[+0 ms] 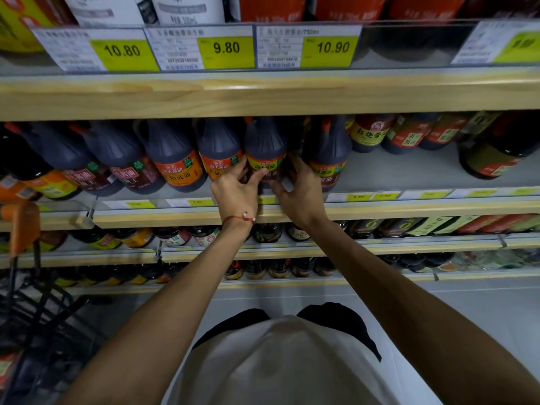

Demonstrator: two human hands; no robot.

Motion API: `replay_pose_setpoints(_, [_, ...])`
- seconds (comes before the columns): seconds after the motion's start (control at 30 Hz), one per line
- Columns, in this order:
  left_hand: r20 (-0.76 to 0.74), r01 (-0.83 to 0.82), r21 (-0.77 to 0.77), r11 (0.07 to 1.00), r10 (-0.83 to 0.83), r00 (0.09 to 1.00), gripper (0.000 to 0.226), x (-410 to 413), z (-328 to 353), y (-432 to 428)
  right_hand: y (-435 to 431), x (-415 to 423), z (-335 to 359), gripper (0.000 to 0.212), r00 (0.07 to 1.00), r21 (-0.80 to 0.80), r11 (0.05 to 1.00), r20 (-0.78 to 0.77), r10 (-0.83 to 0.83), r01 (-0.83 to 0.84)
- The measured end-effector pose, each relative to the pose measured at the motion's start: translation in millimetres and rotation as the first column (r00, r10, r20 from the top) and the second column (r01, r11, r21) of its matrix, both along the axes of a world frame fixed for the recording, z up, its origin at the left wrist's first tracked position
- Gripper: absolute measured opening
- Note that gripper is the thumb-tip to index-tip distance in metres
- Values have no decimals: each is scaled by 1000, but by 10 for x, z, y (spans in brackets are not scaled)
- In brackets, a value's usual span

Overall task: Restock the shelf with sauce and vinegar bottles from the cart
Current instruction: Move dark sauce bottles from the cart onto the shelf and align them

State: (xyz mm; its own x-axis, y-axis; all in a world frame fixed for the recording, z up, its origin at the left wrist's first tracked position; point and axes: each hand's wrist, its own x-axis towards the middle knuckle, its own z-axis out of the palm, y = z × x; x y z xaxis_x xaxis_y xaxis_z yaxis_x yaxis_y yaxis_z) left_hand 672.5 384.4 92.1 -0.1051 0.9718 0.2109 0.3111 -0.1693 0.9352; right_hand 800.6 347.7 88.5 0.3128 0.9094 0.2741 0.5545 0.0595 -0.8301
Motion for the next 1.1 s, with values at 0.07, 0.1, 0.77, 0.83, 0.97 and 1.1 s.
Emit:
replay_pose_setpoints(0.07, [2,-16,6,1000,16,1000,43,13,5,-20,-11,2,-5,58,1000,1,1000,-20,8,-8])
replay_pose_setpoints(0.1, [1,-27,9,1000,27,1000,43,21,5,-30,-22,8,-4,60,999,3,1000,-33,17,-17])
replay_pose_setpoints(0.77, [44,-94,38,995,92,995,34,382,115,-431,-650,486,204,29,997,-50,998,-65,-35,32])
replay_pose_setpoints(0.83, [-28,34,8,999,-33,999,38,506,79,-460,-699,648,233,26,994,-37,996,-71,-83,81])
replay_pose_setpoints(0.97, [-103,164,-39,986,-167,981,51,757,16,-439,-625,945,187,43,992,-49,991,-13,-128,127])
replay_pose_setpoints(1.1, [-54,154,-50,987,-157,986,56,944,8,-383,-435,1117,102,59,999,-129,991,15,30,-28])
